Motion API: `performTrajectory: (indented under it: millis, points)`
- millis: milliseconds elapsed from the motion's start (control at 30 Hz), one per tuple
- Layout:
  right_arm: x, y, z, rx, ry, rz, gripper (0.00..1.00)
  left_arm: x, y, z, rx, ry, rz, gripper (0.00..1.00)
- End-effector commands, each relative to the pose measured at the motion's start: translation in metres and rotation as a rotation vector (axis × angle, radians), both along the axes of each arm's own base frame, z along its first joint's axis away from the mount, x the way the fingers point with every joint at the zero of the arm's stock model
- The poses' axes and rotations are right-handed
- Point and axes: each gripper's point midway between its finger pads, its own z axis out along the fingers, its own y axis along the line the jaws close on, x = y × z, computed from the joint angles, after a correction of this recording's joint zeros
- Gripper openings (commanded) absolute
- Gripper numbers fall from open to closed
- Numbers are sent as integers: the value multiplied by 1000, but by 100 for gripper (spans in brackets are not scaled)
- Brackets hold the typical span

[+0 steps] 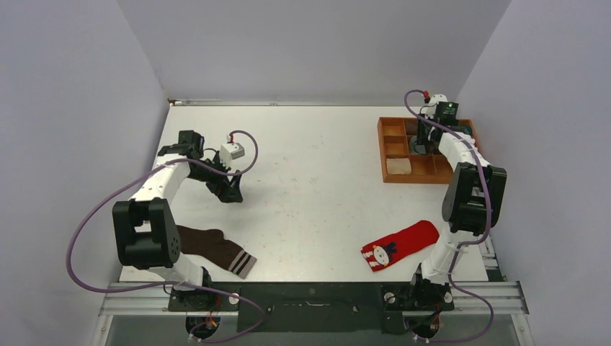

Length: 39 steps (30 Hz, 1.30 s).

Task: Roll the socks
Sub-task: Place the sock in the storage box.

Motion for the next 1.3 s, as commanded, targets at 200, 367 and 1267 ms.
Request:
performTrajectory:
  millis: [200, 367, 1267]
  points:
    - [-19, -9, -24, -15, 75, -66, 52, -1, -5, 6, -44, -3, -20, 88]
    - [-15, -12, -60, -28, 142, -60, 40, -1, -6, 7, -47, -2, -23, 88]
    - [38, -5, -21, -44, 22, 12, 55, 5, -6, 4, -54, 29, -13, 88]
